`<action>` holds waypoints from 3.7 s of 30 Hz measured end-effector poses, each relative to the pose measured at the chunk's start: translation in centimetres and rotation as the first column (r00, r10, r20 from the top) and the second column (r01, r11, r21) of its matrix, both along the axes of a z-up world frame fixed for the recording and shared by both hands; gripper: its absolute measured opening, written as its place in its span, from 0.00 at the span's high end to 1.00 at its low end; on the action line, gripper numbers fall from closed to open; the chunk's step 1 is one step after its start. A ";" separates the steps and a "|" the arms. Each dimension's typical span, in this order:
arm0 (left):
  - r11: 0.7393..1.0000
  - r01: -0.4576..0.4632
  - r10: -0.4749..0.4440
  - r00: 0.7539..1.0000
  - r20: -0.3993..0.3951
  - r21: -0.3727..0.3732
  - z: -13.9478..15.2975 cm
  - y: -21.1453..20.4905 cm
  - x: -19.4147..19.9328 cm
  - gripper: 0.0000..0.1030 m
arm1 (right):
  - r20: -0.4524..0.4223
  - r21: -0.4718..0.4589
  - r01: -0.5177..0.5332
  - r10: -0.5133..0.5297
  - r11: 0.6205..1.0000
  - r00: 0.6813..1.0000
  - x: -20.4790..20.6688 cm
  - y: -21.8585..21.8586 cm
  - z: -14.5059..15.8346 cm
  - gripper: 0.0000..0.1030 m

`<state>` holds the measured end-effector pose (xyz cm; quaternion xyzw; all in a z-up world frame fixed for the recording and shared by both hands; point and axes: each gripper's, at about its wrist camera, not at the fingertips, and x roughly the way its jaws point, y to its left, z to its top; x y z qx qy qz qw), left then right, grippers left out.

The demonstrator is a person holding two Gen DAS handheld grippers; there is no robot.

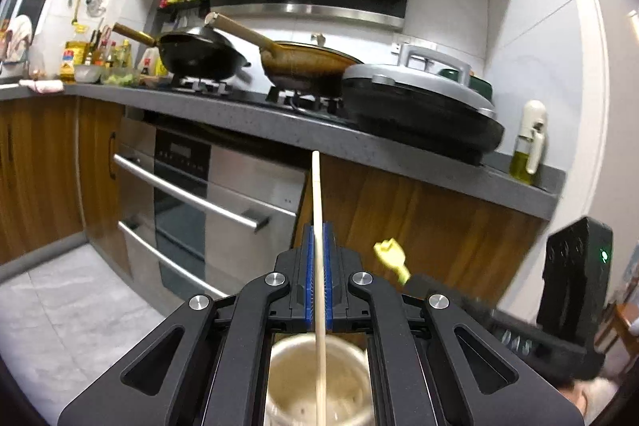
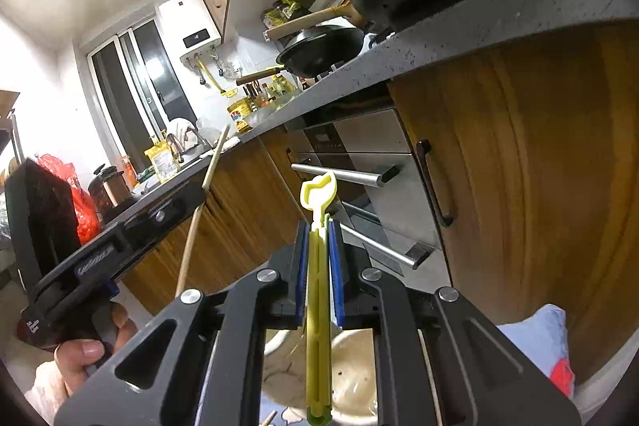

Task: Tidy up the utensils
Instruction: 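Lower the chopstick into the taller pot while the right tool lowers the yellow spoon into the smaller pot, then open both tools to release the chopstick and yellow spoon into the holder, then grasp another wooden chopstick with the left tool while the right tool moves to a silver spoon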

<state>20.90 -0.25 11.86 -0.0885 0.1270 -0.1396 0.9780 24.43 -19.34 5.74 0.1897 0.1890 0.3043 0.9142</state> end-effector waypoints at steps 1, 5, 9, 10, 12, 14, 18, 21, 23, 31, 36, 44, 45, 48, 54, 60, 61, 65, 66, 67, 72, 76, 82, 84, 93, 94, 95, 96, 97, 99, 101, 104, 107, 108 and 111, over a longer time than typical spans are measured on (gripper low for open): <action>1.000 -0.011 0.011 1.000 0.008 0.002 -0.1 -0.3 0.6 0.95 | -0.002 0.001 0.005 -0.005 1.000 1.000 0.3 0.2 -0.3 0.90; 0.999 -0.054 0.054 0.998 0.038 0.005 -0.9 -1.0 1.6 0.95 | -0.001 -0.004 0.033 -0.033 0.999 0.999 0.4 0.4 -1.5 0.90; 0.994 -0.105 0.104 0.992 0.064 0.009 -1.5 -0.9 2.1 0.95 | 0.025 -0.031 0.069 -0.069 0.997 0.997 0.4 0.6 -2.4 0.90; 0.993 -0.114 0.114 0.992 0.060 0.009 -1.7 -0.9 2.4 0.95 | 0.026 -0.040 0.076 -0.075 0.996 0.997 0.4 0.6 -2.6 0.90; 0.992 -0.122 0.121 0.991 0.060 0.016 -2.1 -1.0 2.6 0.95 | 0.027 -0.048 0.083 -0.082 0.995 0.996 0.4 0.7 -3.0 0.90; 0.993 -0.108 0.105 0.993 0.052 0.042 -2.5 -1.2 2.5 0.95 | 0.023 -0.061 0.085 -0.084 0.995 0.996 0.2 0.7 -3.4 0.90; 0.992 -0.093 0.088 0.995 0.055 0.087 -3.1 -1.3 1.1 0.95 | 0.035 -0.080 0.085 -0.082 0.993 0.996 -0.4 0.6 -3.9 0.90; 0.992 -0.064 0.062 0.998 0.020 0.108 -3.7 -1.1 -0.1 0.95 | 0.035 -0.067 0.083 -0.081 0.994 0.996 -0.8 0.2 -4.0 0.90; 0.989 -0.062 0.062 0.998 0.001 0.136 -4.3 -1.1 -0.8 0.95 | 0.045 -0.060 0.086 -0.084 0.994 0.995 -1.2 -0.1 -3.9 0.90; 0.985 -0.046 0.053 0.998 -0.039 0.167 -5.2 -0.3 -3.2 0.95 | 0.134 -0.076 0.135 -0.124 0.988 0.983 -3.1 -0.8 -3.1 0.90; 0.987 -0.053 0.060 0.997 -0.045 0.149 -5.5 0.0 -3.4 0.95 | 0.140 -0.097 0.151 -0.137 0.984 0.981 -2.0 0.3 -2.9 0.90; 0.986 -0.039 0.051 0.996 -0.069 0.163 -6.0 -0.1 -3.1 0.95 | 0.122 -0.148 0.141 -0.124 0.979 0.985 -2.9 0.2 -4.2 0.90; 0.986 -0.038 0.051 0.996 -0.076 0.165 -6.1 -0.2 -3.1 0.95 | 0.123 -0.159 0.141 -0.122 0.977 0.985 -3.2 0.1 -4.2 0.90; 0.984 -0.037 0.054 0.994 -0.091 0.177 -6.3 -0.3 -3.1 0.95 | 0.107 -0.191 0.133 -0.114 0.972 0.988 -3.7 0.0 -4.2 0.90; 0.978 -0.046 0.066 0.994 -0.091 0.203 -6.3 -0.4 -3.6 0.95 | 0.052 -0.207 0.124 -0.116 0.971 0.992 -4.5 -0.7 -4.9 0.90; 0.975 -0.052 0.076 0.992 -0.105 0.216 -6.4 -0.7 -3.5 0.95 | 0.017 -0.204 0.126 -0.126 0.971 0.992 -4.6 -1.0 -5.2 0.90; 0.975 -0.054 0.079 0.991 -0.106 0.216 -6.3 -0.7 -3.5 0.95 | 0.010 -0.200 0.127 -0.128 0.971 0.992 -4.6 -1.2 -5.1 0.90; 0.975 -0.057 0.081 0.992 -0.102 0.216 -6.2 -0.6 -3.8 0.89 | 0.008 -0.194 0.138 -0.139 0.971 0.990 -4.7 -1.4 -4.9 0.82; 0.975 -0.058 0.082 0.991 -0.103 0.216 -6.1 -0.6 -3.9 0.89 | 0.007 -0.192 0.142 -0.143 0.971 0.990 -4.7 -1.5 -4.9 0.80; 0.975 -0.060 0.084 0.991 -0.104 0.216 -6.1 -0.5 -4.0 0.89 | 0.006 -0.190 0.144 -0.146 0.971 0.989 -4.8 -1.7 -4.9 0.79; 0.977 -0.062 0.085 0.991 -0.107 0.203 -5.7 -0.1 -4.7 0.83 | -0.002 -0.175 0.167 -0.170 0.970 0.985 -5.4 -2.7 -4.8 0.66; 0.979 -0.071 0.092 0.990 -0.105 0.189 -5.5 0.4 -6.0 0.56 | -0.001 -0.177 0.172 -0.175 0.969 0.985 -6.7 -3.4 -4.6 0.46; 0.975 -0.109 0.132 0.985 -0.111 0.195 -5.8 1.4 -8.5 0.13 | -0.007 -0.165 0.183 -0.187 0.969 0.982 -8.8 -4.6 -4.4 0.10; 0.971 -0.124 0.150 0.982 -0.118 0.203 -6.1 1.9 -9.3 0.09 | -0.009 -0.157 0.192 -0.196 0.969 0.981 -9.8 -5.1 -4.3 0.04; 0.961 -0.158 0.216 0.941 -0.261 0.225 -10.2 4.4 -13.3 0.05 | -0.065 -0.256 0.199 -0.222 0.946 0.973 -12.5 -5.3 -5.4 0.04; 0.961 -0.155 0.219 0.933 -0.287 0.230 -10.9 4.5 -13.6 0.05 | -0.081 -0.265 0.191 -0.219 0.945 0.972 -12.7 -5.3 -5.7 0.04; 0.960 -0.150 0.220 0.926 -0.306 0.236 -11.4 4.6 -13.8 0.05 | -0.092 -0.273 0.187 -0.219 0.944 0.971 -12.9 -5.3 -5.9 0.04; 0.958 -0.144 0.223 0.918 -0.328 0.248 -12.1 4.7 -14.1 0.05 | -0.104 -0.285 0.184 -0.221 0.941 0.970 -13.1 -5.3 -6.2 0.04; 0.955 -0.143 0.229 0.912 -0.340 0.260 -12.6 4.7 -14.4 0.05 | -0.118 -0.302 0.183 -0.227 0.936 0.967 -13.3 -5.2 -6.6 0.04; 0.947 -0.143 0.247 0.897 -0.367 0.289 -13.7 4.8 -14.9 0.05 | -0.135 -0.321 0.182 -0.235 0.929 0.962 -13.7 -5.2 -7.2 0.04; 0.941 -0.140 0.267 0.867 -0.421 0.309 -14.8 4.9 -15.1 0.05 | -0.158 -0.338 0.173 -0.237 0.925 0.959 -14.0 -5.2 -7.9 0.04; 0.942 -0.125 0.269 0.838 -0.475 0.312 -16.0 4.9 -15.4 0.05 | -0.181 -0.360 0.156 -0.233 0.920 0.955 -14.4 -4.9 -8.7 0.04; 0.931 -0.099 0.270 0.835 -0.480 0.351 -16.5 4.1 -15.7 0.05 | -0.197 -0.388 0.135 -0.225 0.912 0.954 -15.0 -4.6 -9.6 0.05; 0.926 -0.096 0.275 0.834 -0.478 0.365 -16.6 4.0 -15.8 0.05 | -0.203 -0.397 0.129 -0.223 0.909 0.953 -15.1 -4.5 -9.9 0.05; 0.920 -0.075 0.274 0.824 -0.496 0.384 -17.0 3.5 -15.6 0.07 | -0.214 -0.411 0.112 -0.215 0.905 0.953 -15.5 -4.1 -10.5 0.05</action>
